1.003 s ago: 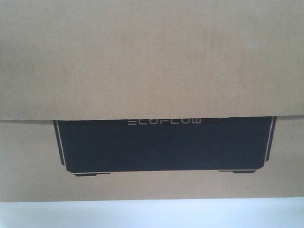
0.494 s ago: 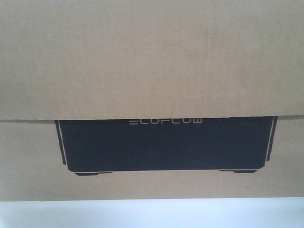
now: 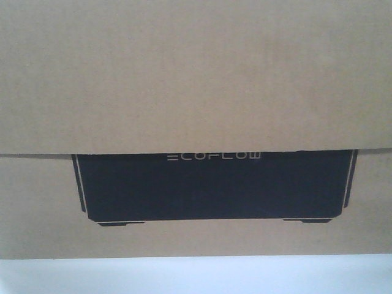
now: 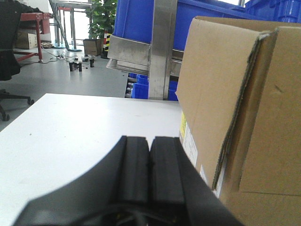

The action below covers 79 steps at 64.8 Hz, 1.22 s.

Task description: Grab box from left shelf to table start

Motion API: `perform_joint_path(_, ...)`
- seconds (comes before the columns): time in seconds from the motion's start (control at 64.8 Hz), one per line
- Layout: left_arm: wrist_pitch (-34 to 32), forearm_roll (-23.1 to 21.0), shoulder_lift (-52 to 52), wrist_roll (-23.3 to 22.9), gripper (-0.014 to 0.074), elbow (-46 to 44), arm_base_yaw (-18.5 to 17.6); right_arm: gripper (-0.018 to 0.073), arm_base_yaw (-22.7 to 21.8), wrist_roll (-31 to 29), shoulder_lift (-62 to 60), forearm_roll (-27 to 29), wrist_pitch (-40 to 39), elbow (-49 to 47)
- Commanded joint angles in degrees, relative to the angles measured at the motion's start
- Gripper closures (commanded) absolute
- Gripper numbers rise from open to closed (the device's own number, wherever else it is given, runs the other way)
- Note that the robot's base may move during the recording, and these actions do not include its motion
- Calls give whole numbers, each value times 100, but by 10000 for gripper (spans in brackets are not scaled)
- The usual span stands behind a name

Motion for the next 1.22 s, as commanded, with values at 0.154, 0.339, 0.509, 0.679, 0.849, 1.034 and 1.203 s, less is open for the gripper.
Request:
perform_joint_path(0.154, -529, 308, -70, -530, 691, -9, -41, 504, -3, -9, -77, -53, -541, -99)
perform_joint_path(0.339, -529, 308, -70, -530, 691, -9, -41, 504, -3, -9, -77, -53, -541, -99)
perform_joint_path(0.509, -529, 308, -70, -530, 691, -9, -41, 504, -3, -9, -77, -53, -541, -99)
perform_joint_path(0.679, -529, 308, -70, -530, 691, -9, -41, 504, -3, -9, -77, -53, -541, -99)
perform_joint_path(0.849, -529, 308, -70, -530, 691, -9, -41, 504, -3, -9, -77, -53, -541, -99)
perform_joint_path(1.034, -529, 308, -70, -530, 691, -9, -41, 504, -3, -9, -77, -53, -541, -99)
perform_joint_path(1.203, -529, 308, -70, -530, 691, -9, -41, 504, -3, -9, -77, -53, -541, -99)
